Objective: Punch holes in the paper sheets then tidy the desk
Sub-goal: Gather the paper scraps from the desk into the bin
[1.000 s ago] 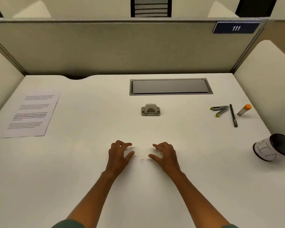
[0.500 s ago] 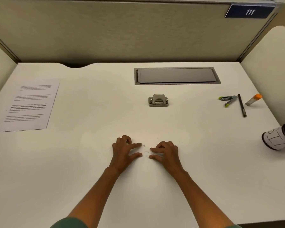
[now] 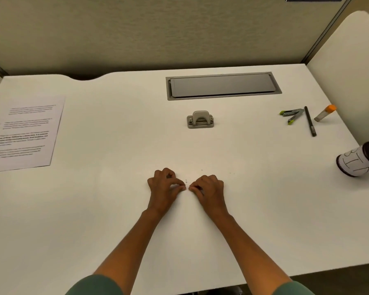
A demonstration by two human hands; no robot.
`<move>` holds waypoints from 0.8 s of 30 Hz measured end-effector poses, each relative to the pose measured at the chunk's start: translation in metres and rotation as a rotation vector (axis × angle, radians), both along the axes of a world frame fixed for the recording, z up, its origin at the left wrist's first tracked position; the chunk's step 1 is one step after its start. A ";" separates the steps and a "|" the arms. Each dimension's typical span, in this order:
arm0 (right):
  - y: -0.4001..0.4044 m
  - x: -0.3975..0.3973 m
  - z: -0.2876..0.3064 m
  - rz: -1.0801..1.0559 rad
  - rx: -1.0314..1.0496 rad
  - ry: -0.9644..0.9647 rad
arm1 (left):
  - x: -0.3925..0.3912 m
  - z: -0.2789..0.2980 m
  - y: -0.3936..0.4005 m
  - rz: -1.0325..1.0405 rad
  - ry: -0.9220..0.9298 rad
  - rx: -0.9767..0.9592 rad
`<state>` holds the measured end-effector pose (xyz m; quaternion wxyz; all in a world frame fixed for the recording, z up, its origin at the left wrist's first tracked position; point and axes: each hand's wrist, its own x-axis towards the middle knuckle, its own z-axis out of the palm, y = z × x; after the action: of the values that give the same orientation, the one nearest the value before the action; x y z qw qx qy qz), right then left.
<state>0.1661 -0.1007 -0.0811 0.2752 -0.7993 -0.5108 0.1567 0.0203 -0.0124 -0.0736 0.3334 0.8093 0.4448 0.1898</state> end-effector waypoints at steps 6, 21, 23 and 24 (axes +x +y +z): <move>0.003 -0.001 0.002 -0.040 -0.016 0.072 | 0.001 0.002 0.002 -0.004 0.013 -0.035; 0.021 0.009 0.002 0.141 -0.016 0.022 | -0.028 -0.002 0.002 0.023 0.020 0.010; 0.017 0.010 0.001 0.156 0.002 0.038 | -0.026 -0.001 0.002 0.026 0.017 0.027; 0.015 0.010 0.000 0.166 0.011 0.045 | -0.025 -0.001 0.001 0.029 0.015 0.031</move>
<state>0.1765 -0.0858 -0.0811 0.2774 -0.7488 -0.5698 0.1942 -0.0045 -0.0109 -0.0750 0.3146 0.8093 0.4559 0.1956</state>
